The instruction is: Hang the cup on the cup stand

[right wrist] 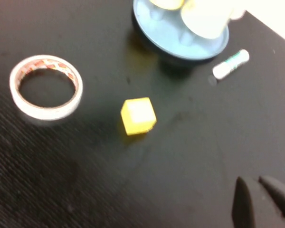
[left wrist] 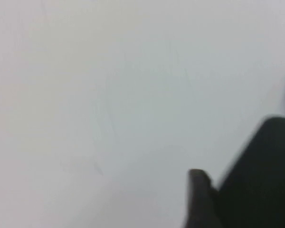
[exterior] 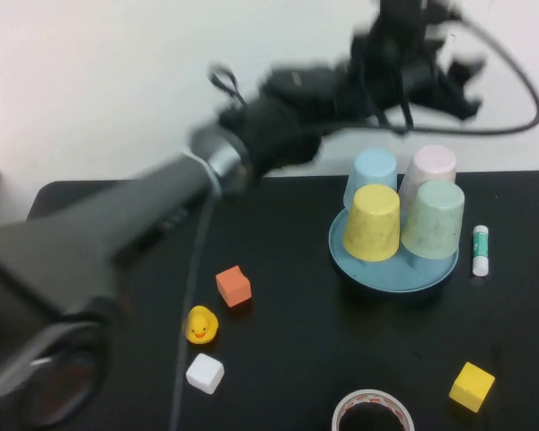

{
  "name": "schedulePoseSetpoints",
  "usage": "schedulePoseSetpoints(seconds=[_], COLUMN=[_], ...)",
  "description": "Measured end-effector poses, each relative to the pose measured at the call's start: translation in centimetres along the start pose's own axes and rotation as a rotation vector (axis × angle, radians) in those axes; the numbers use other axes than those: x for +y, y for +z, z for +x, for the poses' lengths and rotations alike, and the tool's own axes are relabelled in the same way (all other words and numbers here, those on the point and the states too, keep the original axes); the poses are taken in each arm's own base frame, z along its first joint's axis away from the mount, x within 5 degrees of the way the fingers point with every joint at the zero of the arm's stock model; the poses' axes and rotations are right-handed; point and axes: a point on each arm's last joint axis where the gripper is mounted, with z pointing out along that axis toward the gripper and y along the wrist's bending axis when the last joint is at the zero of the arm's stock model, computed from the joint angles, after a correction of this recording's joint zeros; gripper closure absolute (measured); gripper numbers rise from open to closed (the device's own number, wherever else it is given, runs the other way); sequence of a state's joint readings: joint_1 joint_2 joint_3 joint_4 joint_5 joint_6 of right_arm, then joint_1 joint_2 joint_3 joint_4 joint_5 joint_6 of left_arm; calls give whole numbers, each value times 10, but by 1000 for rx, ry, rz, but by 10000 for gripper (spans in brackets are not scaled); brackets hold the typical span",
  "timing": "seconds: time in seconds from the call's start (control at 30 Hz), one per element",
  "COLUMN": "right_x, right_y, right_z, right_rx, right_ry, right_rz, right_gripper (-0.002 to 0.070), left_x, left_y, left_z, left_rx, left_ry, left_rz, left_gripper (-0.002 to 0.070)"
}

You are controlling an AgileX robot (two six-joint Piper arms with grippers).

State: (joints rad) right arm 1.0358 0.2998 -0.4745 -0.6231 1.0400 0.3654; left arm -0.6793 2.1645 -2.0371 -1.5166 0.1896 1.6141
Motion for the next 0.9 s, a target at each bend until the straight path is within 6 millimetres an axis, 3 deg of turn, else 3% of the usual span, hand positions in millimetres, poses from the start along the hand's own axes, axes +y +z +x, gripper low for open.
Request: schedulePoseSetpoints(seconds=[0.23, 0.4, 0.57, 0.73, 0.87, 0.9], right_x=[10, 17, 18, 19, 24, 28], right_y=[-4, -13, -12, -8, 2, 12], right_z=[-26, -44, -42, -33, -22, -12], right_rx=[-292, -511, -482, -377, -309, -259], right_ry=[-22, -23, -4, 30, 61, 98], right_rz=[-108, -190, -203, -213, -220, -227], right_gripper=[675, 675, 675, 675, 675, 675], left_x=[-6, -14, -16, -12, -17, -21], left_y=[-72, -128, -184, -243, -289, -313], left_z=[-112, -164, -190, -203, -216, -220], left_rx=[-149, -152, 21, 219, 274, 280], left_ry=[341, 547, 633, 574, 522, 491], left_rz=[-35, -56, -91, -199, -237, -246], left_gripper=[608, 665, 674, 675, 675, 675])
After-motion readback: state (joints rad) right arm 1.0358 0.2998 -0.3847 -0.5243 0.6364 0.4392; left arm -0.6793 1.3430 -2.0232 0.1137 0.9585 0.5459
